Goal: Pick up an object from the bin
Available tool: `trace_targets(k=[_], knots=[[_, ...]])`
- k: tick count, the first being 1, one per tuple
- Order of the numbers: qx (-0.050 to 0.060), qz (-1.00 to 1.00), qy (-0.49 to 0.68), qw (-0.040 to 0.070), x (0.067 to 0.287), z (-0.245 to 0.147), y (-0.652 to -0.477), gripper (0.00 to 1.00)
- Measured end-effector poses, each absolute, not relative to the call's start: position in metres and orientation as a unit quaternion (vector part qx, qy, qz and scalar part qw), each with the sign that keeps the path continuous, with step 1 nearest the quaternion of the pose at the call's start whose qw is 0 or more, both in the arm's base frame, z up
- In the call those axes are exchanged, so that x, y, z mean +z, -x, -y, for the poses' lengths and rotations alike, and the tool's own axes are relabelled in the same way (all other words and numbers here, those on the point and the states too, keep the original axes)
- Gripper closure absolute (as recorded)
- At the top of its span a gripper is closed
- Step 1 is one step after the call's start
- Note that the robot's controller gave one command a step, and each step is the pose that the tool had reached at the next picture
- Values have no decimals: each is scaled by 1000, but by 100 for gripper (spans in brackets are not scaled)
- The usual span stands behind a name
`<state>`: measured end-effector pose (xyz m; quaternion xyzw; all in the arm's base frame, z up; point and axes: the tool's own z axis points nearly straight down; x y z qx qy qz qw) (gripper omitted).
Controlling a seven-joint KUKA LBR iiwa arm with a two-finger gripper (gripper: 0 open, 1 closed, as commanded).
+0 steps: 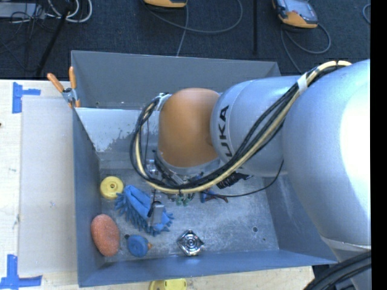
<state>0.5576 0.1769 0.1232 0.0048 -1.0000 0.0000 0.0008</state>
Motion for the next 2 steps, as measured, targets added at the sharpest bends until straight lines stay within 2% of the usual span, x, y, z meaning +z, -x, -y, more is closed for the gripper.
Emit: trace_targets(k=[1,2], knots=[[0,1000,0,0,103,-166,-574,100],[0,1000,1,0,103,-166,-574,100]])
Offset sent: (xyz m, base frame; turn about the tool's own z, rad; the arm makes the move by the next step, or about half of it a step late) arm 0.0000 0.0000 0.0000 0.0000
